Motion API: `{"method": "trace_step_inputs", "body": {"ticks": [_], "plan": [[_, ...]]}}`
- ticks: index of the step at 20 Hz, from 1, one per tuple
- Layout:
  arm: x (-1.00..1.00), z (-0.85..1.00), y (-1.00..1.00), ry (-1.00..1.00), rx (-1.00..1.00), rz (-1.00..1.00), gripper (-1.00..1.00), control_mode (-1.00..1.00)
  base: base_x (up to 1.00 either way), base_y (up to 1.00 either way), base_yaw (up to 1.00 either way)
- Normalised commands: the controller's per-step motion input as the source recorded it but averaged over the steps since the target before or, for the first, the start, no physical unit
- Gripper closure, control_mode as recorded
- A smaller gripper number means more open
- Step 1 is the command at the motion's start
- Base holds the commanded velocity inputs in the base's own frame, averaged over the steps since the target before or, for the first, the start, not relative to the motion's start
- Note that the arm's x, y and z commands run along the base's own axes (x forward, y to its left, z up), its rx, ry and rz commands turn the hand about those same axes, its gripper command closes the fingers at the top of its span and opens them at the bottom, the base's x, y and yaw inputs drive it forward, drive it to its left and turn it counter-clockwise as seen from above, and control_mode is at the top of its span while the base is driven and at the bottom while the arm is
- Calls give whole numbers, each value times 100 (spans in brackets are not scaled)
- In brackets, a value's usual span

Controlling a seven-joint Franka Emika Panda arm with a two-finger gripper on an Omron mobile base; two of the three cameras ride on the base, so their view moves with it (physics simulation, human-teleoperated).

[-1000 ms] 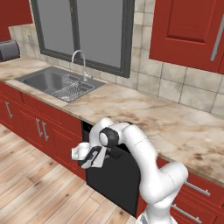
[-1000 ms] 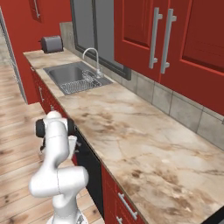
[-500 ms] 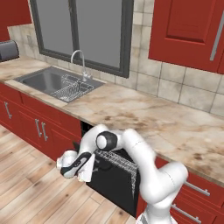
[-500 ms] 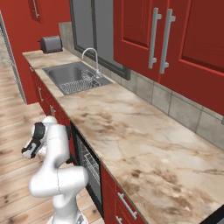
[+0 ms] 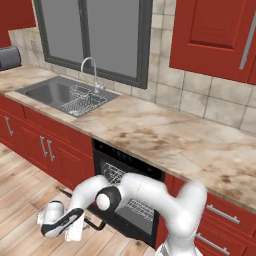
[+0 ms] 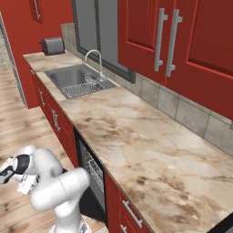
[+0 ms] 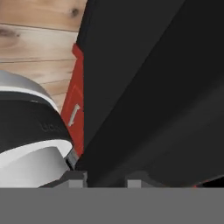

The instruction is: Open the dishwasher door and pull out the top rack.

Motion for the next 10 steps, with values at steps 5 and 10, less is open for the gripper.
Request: {"method": "trace_step_inputs", "body": {"ticks": [5, 10], "plan": [[-11, -63, 28, 24, 37, 9, -100, -100, 0, 0, 0], [-37, 55, -11, 1, 29, 4, -100, -100, 0, 0, 0]]}}
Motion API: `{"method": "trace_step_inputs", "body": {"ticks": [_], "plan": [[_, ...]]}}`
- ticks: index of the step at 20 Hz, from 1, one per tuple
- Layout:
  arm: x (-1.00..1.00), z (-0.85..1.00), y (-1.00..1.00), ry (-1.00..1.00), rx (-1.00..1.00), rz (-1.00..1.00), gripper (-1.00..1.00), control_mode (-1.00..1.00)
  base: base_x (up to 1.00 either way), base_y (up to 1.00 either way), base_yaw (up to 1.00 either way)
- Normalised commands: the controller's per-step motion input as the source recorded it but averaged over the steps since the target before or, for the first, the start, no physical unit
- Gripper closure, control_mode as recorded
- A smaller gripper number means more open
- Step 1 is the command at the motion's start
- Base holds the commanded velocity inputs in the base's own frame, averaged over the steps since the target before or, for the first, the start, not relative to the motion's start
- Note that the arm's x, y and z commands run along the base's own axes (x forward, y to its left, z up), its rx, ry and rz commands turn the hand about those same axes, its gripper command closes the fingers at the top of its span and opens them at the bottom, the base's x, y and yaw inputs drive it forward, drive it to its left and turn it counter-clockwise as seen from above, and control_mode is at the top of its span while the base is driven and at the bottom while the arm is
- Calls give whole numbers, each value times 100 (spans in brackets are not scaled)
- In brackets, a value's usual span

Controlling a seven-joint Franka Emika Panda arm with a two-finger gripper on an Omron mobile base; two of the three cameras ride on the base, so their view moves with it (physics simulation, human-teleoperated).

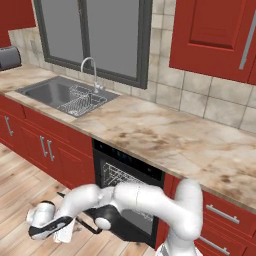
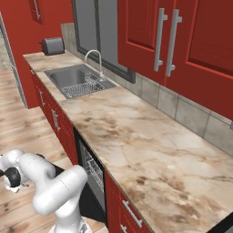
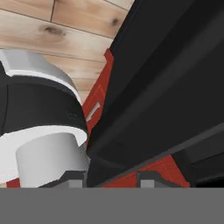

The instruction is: Open the dishwasher door and pull out the top rack.

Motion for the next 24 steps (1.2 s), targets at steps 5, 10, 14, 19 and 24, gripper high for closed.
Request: {"method": "trace_step_inputs", "body": {"ticks": [5, 10, 14, 19, 24], "plan": [[-73, 100, -38, 0, 30, 1, -100, -100, 0, 0, 0], [-70, 100, -64, 0, 35, 4, -100, -100, 0, 0, 0], [-49, 100, -92, 0, 38, 4, -100, -100, 0, 0, 0], [-7, 100, -100, 4, 39, 2, -100, -100, 0, 0, 0], [0, 100, -100, 12, 40, 0, -100, -100, 0, 0, 0]]}}
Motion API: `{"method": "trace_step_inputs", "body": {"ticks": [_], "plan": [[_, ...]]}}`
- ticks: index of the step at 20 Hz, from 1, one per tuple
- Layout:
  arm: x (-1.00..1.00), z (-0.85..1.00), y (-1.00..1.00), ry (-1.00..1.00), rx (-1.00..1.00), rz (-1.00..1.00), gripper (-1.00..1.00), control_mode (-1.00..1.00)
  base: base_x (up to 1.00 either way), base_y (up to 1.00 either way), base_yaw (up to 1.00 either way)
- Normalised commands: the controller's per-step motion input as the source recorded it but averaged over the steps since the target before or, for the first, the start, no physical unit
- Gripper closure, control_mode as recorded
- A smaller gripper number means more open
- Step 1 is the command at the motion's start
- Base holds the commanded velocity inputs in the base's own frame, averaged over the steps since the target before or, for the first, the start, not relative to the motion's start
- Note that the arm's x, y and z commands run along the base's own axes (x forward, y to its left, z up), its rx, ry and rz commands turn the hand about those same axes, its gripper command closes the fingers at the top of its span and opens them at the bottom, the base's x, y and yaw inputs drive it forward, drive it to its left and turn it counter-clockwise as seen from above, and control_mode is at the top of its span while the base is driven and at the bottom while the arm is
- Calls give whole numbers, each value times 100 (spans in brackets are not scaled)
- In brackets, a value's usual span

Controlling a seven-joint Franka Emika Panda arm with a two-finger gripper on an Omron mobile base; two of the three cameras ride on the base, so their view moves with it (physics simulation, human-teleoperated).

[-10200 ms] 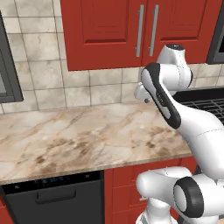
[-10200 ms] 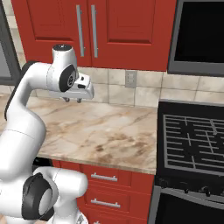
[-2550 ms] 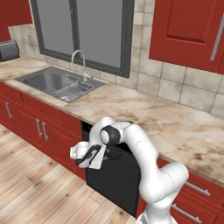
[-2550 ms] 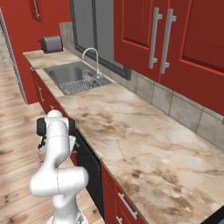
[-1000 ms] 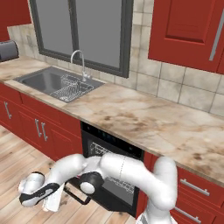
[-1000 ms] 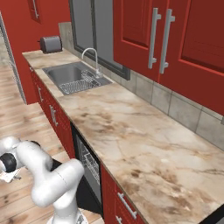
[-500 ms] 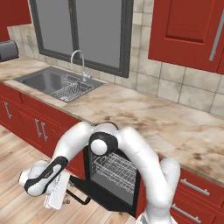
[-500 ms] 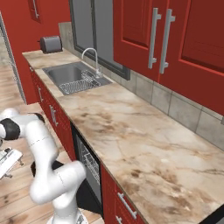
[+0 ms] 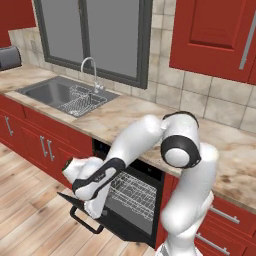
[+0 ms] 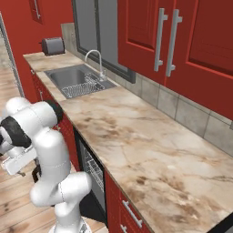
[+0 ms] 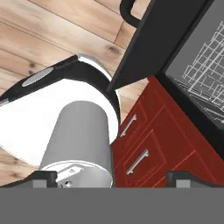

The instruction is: Open the dishwasher door and pull out the top rack.

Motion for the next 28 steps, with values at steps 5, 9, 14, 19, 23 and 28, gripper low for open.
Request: {"method": "trace_step_inputs", "body": {"ticks": [5, 9, 14, 19, 23, 28], "plan": [[36, 42, -58, 24, 22, 0, -100, -100, 0, 0, 0], [88, 0, -21, 29, 1, 0, -100, -100, 0, 0, 0], [96, -42, -8, 46, 0, 0, -100, -100, 0, 0, 0], [89, -59, 0, 58, -2, 0, -100, -100, 0, 0, 0], [26, -75, 2, 16, -24, 0, -100, -100, 0, 0, 0], [16, -67, 8, 0, -34, 1, -100, -100, 0, 0, 0]]}}
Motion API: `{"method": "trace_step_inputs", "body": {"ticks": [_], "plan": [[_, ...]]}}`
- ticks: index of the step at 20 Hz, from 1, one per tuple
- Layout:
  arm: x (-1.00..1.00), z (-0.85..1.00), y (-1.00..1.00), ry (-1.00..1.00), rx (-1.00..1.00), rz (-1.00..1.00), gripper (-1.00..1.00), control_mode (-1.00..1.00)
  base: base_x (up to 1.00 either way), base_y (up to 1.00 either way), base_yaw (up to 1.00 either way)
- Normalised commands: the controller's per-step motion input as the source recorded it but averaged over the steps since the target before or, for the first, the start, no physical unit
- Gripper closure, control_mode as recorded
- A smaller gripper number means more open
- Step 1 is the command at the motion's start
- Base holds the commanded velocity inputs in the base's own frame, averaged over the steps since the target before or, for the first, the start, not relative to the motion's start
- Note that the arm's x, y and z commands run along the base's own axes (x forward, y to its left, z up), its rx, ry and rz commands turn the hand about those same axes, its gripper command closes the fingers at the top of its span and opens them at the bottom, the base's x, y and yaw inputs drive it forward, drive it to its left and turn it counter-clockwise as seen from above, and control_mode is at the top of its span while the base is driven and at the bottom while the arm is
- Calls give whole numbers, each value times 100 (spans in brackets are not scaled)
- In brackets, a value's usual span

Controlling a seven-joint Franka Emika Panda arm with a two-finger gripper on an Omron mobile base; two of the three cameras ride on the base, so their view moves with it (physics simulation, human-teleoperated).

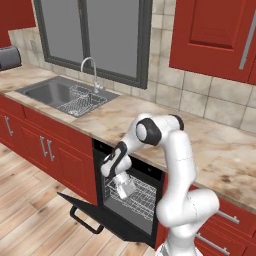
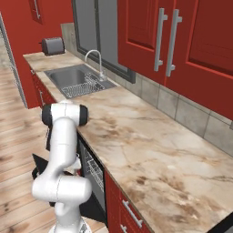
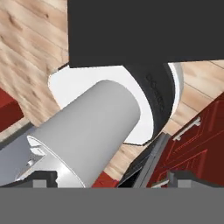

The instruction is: Open the dishwasher door and pull out the top rack.

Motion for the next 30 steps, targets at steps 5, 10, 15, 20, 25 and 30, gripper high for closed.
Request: {"method": "trace_step_inputs", "body": {"ticks": [5, 10, 15, 20, 25, 30], "plan": [[34, -47, -8, 0, -23, 4, -100, -100, 0, 0, 0], [46, -50, -30, 0, -7, 10, -100, -100, 0, 0, 0], [44, -22, -11, 0, -6, 12, -100, -100, 0, 0, 0], [11, -6, 0, -1, -14, 13, -100, -100, 0, 0, 0], [15, -12, -10, 0, -13, 17, -100, -100, 0, 0, 0], [10, 2, -32, -1, -4, 10, -100, -100, 0, 0, 0]]}}
